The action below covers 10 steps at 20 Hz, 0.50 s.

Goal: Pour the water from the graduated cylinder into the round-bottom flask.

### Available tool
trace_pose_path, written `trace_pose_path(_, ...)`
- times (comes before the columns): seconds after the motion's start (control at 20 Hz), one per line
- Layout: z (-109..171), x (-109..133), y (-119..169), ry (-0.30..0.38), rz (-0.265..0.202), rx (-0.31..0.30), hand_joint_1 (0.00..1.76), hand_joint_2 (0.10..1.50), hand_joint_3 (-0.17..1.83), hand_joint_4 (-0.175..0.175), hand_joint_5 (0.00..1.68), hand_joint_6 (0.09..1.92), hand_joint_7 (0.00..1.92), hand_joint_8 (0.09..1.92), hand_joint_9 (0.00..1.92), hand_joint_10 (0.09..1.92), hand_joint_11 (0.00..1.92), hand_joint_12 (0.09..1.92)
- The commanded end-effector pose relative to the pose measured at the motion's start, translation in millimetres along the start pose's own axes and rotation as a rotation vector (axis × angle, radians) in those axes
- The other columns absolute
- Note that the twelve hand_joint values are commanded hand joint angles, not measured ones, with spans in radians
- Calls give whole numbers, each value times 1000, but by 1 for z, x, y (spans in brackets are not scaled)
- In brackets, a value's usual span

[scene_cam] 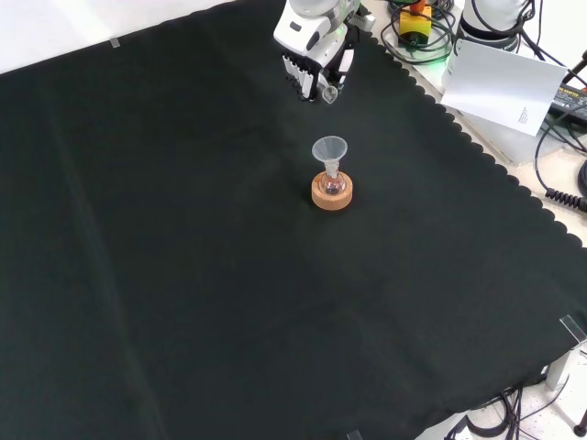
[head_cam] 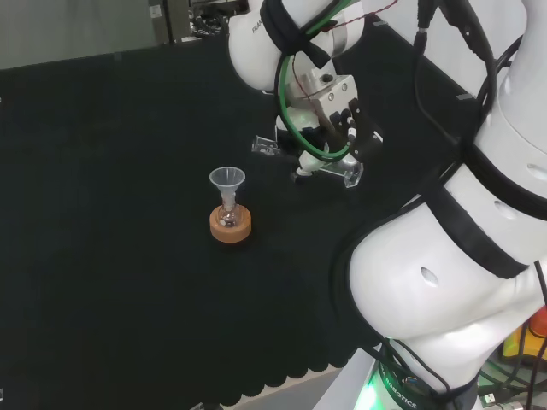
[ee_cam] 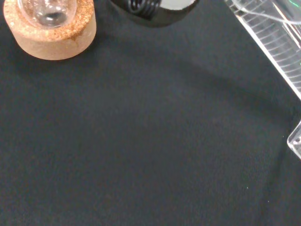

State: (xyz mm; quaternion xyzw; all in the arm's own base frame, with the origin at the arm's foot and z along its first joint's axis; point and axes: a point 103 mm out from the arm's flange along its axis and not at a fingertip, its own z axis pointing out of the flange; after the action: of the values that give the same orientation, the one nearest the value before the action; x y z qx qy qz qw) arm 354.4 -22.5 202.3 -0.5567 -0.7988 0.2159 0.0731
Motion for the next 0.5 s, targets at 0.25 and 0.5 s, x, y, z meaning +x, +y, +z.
trace_pose_path(0.25,-3,4,14,-69,-4,79,1179,1155,-175,-175,1084,872,1602,87,1632,87,1409,606)
trace_pose_path(0.5,-2,4,17,-103,-3,115,1179,1155,-175,-175,1085,871,1603,87,1632,87,1410,606)
